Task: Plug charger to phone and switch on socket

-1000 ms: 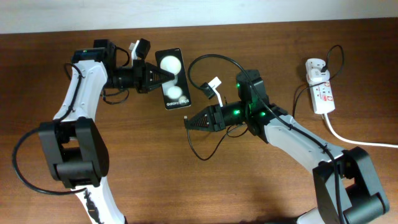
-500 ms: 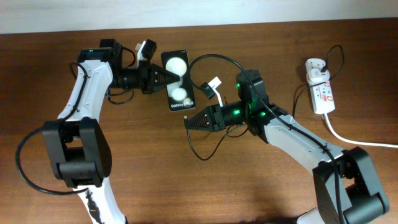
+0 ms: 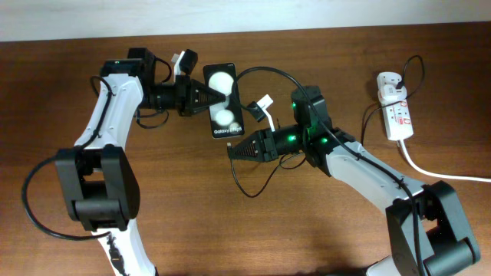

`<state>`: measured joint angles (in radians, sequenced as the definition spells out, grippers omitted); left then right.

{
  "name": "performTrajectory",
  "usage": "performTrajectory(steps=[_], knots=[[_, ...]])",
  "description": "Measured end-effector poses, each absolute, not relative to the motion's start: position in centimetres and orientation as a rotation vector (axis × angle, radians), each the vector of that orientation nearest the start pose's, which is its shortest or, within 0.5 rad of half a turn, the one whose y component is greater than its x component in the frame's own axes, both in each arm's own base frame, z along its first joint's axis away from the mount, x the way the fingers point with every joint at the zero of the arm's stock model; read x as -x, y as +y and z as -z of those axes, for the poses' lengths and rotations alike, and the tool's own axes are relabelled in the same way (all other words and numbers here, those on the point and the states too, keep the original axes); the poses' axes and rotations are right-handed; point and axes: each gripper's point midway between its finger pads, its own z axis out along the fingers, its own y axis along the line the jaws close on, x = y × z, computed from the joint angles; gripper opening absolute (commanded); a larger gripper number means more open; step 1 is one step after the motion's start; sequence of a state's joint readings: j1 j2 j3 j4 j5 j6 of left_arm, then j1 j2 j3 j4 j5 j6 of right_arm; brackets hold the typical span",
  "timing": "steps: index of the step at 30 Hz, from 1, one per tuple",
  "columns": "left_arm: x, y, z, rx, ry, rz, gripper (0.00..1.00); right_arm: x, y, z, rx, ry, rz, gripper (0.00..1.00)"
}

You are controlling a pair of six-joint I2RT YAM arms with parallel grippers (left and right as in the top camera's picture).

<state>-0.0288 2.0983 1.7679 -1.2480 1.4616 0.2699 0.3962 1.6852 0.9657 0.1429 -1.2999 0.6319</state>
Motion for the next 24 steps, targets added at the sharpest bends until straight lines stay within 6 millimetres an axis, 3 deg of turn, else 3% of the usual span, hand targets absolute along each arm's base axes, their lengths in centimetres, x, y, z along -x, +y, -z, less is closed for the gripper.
performTrajectory(steps=[24], knots=[[-39.83,-18.21,-22.36,-0.327,2.222,1.97,0.0,-28.21,29.75,-19.48,0.621,2.187,-1.954,0.04]])
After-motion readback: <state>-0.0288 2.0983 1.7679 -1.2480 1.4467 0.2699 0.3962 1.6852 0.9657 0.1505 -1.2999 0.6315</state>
